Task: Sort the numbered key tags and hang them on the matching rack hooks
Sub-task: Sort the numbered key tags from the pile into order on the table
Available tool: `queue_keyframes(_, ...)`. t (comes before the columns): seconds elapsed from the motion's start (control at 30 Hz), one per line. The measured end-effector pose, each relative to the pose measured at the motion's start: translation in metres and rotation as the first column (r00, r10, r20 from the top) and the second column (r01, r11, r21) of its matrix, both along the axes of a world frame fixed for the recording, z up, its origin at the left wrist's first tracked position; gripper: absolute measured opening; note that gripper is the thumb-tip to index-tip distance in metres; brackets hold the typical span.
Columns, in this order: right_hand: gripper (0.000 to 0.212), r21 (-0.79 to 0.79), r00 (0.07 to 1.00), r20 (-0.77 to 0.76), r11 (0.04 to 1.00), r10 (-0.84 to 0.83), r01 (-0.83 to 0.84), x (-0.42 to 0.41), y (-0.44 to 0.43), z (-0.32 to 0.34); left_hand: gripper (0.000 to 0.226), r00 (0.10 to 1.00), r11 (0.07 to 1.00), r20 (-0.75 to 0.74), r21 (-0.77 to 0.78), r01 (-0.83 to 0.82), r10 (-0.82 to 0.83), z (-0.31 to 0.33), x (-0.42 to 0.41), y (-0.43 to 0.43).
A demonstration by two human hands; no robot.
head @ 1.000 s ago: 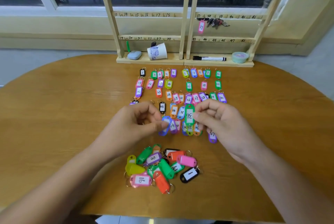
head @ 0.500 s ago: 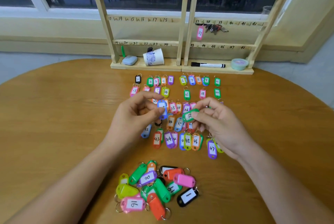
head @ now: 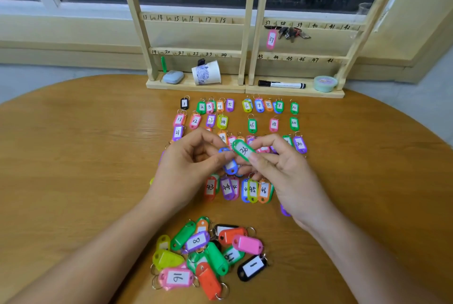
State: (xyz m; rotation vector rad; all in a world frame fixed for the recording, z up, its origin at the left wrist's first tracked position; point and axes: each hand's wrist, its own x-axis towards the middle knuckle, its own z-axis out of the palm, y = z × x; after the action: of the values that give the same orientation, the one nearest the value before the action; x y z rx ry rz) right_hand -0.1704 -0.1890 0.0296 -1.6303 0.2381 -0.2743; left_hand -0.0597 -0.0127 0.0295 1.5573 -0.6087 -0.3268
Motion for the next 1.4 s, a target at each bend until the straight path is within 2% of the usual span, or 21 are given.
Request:
queue_keyframes(0.1,0.009,-0.033,1.0,-0.004,0.999,-0.006,0.005,0.0,-0.004,0.0,0.017,1.0,1.0,0.007,0.009,-0.01,0.01,-0.001,0.001,0.001)
queue_keyframes(0.23,0.006,-0.051,0.991,0.046,0.99,-0.129,0.132,-0.002,-0.025,0.012,0.017,1.0,1.0,0.0,-0.001,-0.026,0.026,-0.004,0.007,0.005)
queue_keyframes(0.33,0.012,-0.023,0.981,0.058,0.982,-0.187,0.189,-0.004,-0.039,0.018,0.016,0.999,0.999,0.016,-0.006,-0.045,0.045,-0.005,0.012,0.008)
queue_keyframes(0.47,0.006,-0.091,0.974,0.017,0.97,-0.226,0.227,-0.003,-0.051,0.012,0.016,0.998,0.998,0.005,-0.003,-0.07,0.07,-0.006,0.015,0.009)
queue_keyframes(0.53,0.012,-0.107,0.97,0.018,0.965,-0.241,0.242,-0.002,-0.051,0.008,0.013,0.998,0.998,0.016,0.007,-0.067,0.067,-0.007,0.016,0.01)
queue_keyframes(0.63,0.02,-0.219,0.964,0.065,0.939,-0.257,0.265,-0.002,-0.049,0.003,0.011,0.996,0.997,0.032,0.016,-0.081,0.08,-0.007,0.018,0.012)
queue_keyframes(0.77,0.003,-0.285,0.963,0.047,0.921,-0.264,0.266,0.001,-0.046,-0.006,0.012,0.993,0.994,0.056,0.037,-0.104,0.102,-0.003,0.018,0.013)
queue_keyframes(0.97,0.013,-0.397,0.96,-0.054,0.888,-0.276,0.232,0.014,-0.034,-0.017,0.017,0.992,0.992,0.014,0.004,-0.124,0.124,-0.001,0.023,0.013)
queue_keyframes(1.07,0.013,-0.522,0.946,-0.096,0.825,-0.309,0.217,0.014,-0.036,-0.018,0.017,0.99,0.99,-0.003,-0.017,-0.138,0.138,-0.002,0.026,0.013)
queue_keyframes(1.13,0.019,-0.595,0.939,-0.112,0.779,-0.325,0.199,0.013,-0.038,-0.016,0.016,0.99,0.99,0.01,-0.01,-0.138,0.138,-0.003,0.028,0.014)
queue_keyframes(1.4,0.026,-0.686,0.951,-0.094,0.711,-0.295,0.153,0.021,-0.026,-0.017,0.017,0.989,0.991,0.106,0.073,-0.108,0.1,-0.008,0.03,0.014)
